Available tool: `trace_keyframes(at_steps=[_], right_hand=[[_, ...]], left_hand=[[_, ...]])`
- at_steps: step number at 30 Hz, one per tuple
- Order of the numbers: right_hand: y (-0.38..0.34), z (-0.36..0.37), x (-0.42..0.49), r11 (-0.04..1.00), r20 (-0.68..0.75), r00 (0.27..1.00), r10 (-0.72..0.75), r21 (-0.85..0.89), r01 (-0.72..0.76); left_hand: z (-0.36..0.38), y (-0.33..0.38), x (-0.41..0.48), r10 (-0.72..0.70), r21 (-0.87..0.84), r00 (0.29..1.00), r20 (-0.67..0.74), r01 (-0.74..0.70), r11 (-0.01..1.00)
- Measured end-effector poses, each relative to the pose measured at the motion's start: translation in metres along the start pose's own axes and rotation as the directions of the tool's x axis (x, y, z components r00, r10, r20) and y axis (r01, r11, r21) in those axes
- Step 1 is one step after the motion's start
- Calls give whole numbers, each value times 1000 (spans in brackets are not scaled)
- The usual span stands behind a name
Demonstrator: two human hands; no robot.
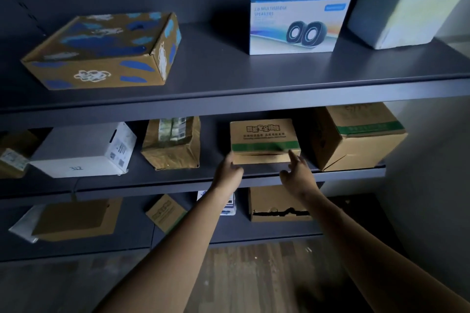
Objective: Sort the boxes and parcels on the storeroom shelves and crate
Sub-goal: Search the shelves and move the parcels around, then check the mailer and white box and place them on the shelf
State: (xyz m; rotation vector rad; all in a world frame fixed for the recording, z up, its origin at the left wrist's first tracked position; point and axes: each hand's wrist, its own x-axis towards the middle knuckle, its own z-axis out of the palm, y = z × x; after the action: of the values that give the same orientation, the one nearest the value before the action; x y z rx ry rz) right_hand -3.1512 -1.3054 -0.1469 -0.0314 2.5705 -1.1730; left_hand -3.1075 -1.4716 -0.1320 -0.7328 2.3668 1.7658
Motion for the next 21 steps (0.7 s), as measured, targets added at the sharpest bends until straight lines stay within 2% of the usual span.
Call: trace_keyframes(at_steps=[4,8,16,21], right_hand=[[-23,22,-10,998,80,997,-22,61,17],[-51,51,-9,993,101,994,-39,111,28],[-105,111,-10,993,94,993,-72,101,63],[-135,146,-1,963,135,990,-48,268,10]], left_hand=[[-18,-9,-4,-90,-2,995,-32,90,996],[-52,-26,2,-116,-24,982,-147,114,993],[-136,-54,10,-39,-12,937,-347,37,999],[-181,-53,18,34,54,848,-529,-6,999]])
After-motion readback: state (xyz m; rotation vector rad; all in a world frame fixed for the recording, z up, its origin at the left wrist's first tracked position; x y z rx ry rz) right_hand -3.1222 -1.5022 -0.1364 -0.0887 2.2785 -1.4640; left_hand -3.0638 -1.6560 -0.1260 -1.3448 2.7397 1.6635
